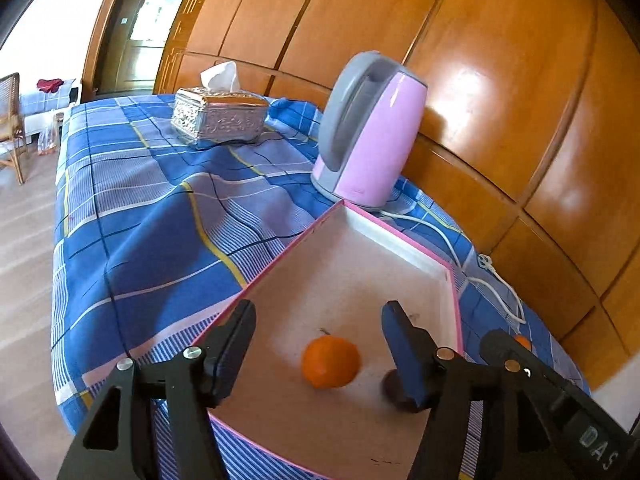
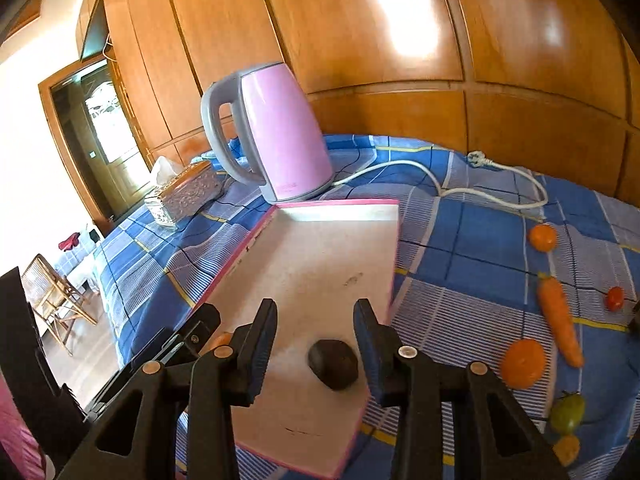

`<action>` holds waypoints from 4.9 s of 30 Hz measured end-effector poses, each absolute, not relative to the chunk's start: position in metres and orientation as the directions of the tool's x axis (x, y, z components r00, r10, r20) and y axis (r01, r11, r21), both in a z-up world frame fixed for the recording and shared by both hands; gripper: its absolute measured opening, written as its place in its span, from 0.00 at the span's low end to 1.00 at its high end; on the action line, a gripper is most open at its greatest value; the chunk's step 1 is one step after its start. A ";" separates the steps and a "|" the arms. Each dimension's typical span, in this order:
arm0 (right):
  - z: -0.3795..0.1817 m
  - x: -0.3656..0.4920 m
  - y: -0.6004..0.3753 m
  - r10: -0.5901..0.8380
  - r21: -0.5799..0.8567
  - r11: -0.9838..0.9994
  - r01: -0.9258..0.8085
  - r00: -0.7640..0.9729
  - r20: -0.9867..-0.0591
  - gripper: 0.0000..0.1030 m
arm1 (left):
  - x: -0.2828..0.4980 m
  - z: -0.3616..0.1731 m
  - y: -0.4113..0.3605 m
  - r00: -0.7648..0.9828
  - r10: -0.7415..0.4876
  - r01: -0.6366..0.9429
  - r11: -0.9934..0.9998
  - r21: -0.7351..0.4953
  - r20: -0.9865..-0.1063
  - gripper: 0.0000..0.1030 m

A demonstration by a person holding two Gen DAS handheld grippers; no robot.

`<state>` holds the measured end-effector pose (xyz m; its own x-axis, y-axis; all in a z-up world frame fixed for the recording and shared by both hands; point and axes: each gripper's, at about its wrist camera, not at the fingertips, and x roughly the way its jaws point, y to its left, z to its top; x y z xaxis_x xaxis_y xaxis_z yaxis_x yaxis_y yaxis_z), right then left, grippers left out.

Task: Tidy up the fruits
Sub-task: 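Lower the orange and dark fruit into the pink tray and open both tools, then grasp the small yellow fruit with the right tool, then grasp the green lime with the left tool while the right tool holds the yellow fruit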

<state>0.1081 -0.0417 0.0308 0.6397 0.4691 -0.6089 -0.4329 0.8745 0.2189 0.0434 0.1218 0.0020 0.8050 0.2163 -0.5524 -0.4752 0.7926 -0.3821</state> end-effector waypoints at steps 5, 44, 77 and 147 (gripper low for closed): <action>0.027 0.101 -0.054 0.431 0.194 0.894 -0.405 0.654 -0.621 0.47 | 0.043 0.004 0.117 0.815 0.212 -0.453 0.813 -0.366 -0.539 0.69; -0.018 0.067 -0.229 0.142 0.214 0.976 0.034 0.643 -0.752 0.47 | 0.042 0.006 -0.025 0.815 -0.199 0.157 0.980 -0.124 -0.544 0.75; -0.039 0.084 -0.264 0.018 0.166 0.968 0.186 0.612 -0.791 0.29 | 0.059 -0.013 -0.058 0.681 -0.360 0.304 0.931 -0.200 -0.638 0.57; -0.033 0.093 -0.244 0.085 0.207 0.971 0.116 0.644 -0.760 0.27 | 0.077 -0.048 -0.094 0.769 -0.101 0.159 0.987 0.035 -0.631 0.33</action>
<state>0.0928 -0.2438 -0.0329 0.6438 0.0850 -0.7604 0.1160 0.9715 0.2067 0.0767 -0.0938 -0.0483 0.7690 -0.1014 -0.6312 0.1587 0.9867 0.0348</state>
